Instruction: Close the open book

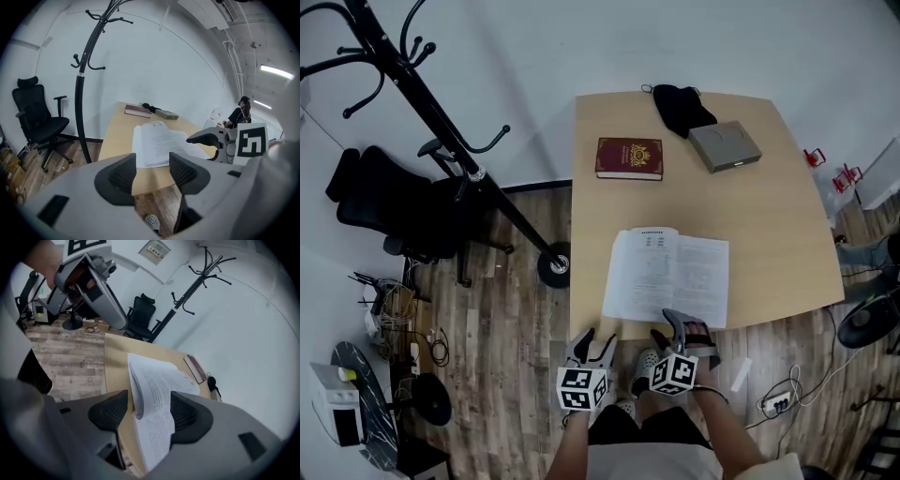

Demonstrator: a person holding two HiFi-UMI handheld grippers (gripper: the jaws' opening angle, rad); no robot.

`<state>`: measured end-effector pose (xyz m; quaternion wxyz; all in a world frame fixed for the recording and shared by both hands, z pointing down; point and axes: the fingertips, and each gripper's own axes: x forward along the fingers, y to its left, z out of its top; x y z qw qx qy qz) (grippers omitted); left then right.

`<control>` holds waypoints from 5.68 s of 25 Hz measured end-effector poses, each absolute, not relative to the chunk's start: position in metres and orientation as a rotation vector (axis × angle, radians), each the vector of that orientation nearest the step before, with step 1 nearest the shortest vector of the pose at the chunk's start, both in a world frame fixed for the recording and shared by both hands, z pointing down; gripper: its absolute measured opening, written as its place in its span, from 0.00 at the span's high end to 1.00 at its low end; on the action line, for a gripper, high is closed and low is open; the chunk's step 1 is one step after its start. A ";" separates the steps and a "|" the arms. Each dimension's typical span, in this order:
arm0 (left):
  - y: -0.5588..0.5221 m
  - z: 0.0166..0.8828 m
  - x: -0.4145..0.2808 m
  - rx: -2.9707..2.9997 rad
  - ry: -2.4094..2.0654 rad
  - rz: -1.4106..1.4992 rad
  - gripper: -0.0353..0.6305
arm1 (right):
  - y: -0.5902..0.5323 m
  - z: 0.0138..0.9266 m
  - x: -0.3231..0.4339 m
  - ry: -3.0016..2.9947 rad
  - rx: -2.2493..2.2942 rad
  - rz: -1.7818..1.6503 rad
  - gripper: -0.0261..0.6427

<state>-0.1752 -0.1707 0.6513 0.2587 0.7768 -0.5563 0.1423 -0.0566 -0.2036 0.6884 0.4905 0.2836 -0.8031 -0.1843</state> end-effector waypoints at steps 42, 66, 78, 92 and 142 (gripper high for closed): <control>-0.218 0.700 -0.186 1.693 -1.241 -0.316 0.60 | -0.222 0.718 -0.083 -1.788 0.793 -0.663 0.87; -0.257 0.681 -0.149 1.731 -1.005 -0.286 0.89 | -0.225 0.705 -0.078 -1.860 0.866 -0.593 0.82; -0.257 0.657 -0.135 1.803 -0.999 -0.237 0.89 | -0.224 0.695 -0.069 -1.881 0.877 -0.555 0.79; -0.261 0.629 -0.114 1.896 -0.988 -0.153 0.89 | -0.204 0.661 -0.049 -2.053 0.711 -0.437 0.71; -0.250 0.605 0.021 2.169 -0.772 0.182 0.89 | -0.258 0.646 0.068 -2.245 1.294 0.386 0.81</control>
